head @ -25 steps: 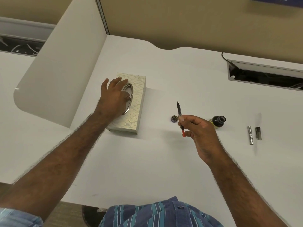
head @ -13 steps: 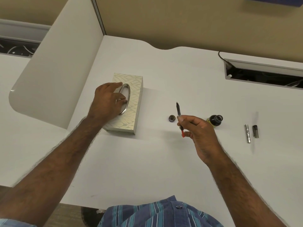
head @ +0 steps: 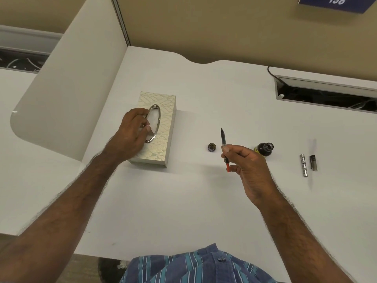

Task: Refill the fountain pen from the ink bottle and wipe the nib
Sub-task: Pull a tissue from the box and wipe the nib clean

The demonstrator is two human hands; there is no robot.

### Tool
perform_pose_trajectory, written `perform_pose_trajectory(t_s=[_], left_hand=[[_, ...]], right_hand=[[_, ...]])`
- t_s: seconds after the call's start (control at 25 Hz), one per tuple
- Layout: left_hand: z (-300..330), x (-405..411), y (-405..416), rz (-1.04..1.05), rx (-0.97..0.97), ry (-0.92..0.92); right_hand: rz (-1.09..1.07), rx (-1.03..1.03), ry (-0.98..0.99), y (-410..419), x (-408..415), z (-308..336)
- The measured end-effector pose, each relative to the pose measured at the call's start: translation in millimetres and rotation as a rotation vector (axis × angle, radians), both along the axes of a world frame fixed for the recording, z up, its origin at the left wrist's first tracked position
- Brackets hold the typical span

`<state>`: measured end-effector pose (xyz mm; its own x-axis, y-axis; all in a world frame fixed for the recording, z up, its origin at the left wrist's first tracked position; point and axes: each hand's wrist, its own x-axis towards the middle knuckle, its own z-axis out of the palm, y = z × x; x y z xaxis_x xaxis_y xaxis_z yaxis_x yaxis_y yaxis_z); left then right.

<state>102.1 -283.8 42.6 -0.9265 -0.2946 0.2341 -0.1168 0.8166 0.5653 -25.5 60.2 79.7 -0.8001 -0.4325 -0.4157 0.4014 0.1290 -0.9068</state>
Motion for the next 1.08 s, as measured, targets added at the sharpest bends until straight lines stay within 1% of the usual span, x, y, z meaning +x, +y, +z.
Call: perform_pose_trajectory(t_s=[0.12, 0.2, 0.32, 0.4, 0.52, 0.56, 0.6, 0.64, 0.72, 0.8, 0.92, 1.08], left_hand=[[1.7, 6.4, 5.9, -0.060, 0.030, 0.101], [4.8, 9.4, 14.6, -0.039, 0.065, 0.174], [11.1, 5.3, 18.5, 0.076, 0.112, 0.207], [18.4, 2.0, 19.6, 0.115, 0.140, 0.231], [42.9, -5.9, 30.8, 0.293, 0.303, 0.250], [49.2, -9.3, 35.8, 0.359, 0.370, 0.258], [54.0, -13.8, 40.8, 0.411, 0.479, 0.267], [57.7, -18.6, 45.7, 0.448, 0.628, 0.265], [64.7, -27.6, 60.6, 0.452, 0.961, 0.234], [69.4, -34.9, 83.1, 0.410, 1.204, 0.203], [75.8, -44.9, 129.8, 0.348, 1.404, 0.167], [75.4, -54.7, 192.9, 0.255, 1.524, 0.091]], right_hand=[[-0.002, 0.001, 0.008, 6.0, 0.7, -1.1], [-0.011, 0.004, 0.011, 10.9, 1.4, -1.8], [-0.016, 0.009, 0.011, 16.7, 1.3, -1.5], [-0.007, 0.006, 0.014, 19.6, 0.5, -0.4], [-0.008, 0.002, 0.020, 23.7, -4.2, 4.7], [-0.009, -0.003, 0.024, 25.1, -5.9, 7.3], [-0.008, -0.011, 0.029, 27.3, -7.7, 10.4], [-0.005, -0.020, 0.035, 29.3, -9.1, 13.4], [0.002, -0.036, 0.046, 35.5, -10.7, 19.3], [0.015, -0.052, 0.059, 43.6, -10.9, 25.2], [0.038, -0.068, 0.077, 58.2, -12.3, 35.6], [0.051, -0.091, 0.105, 75.6, -13.1, 45.7]])
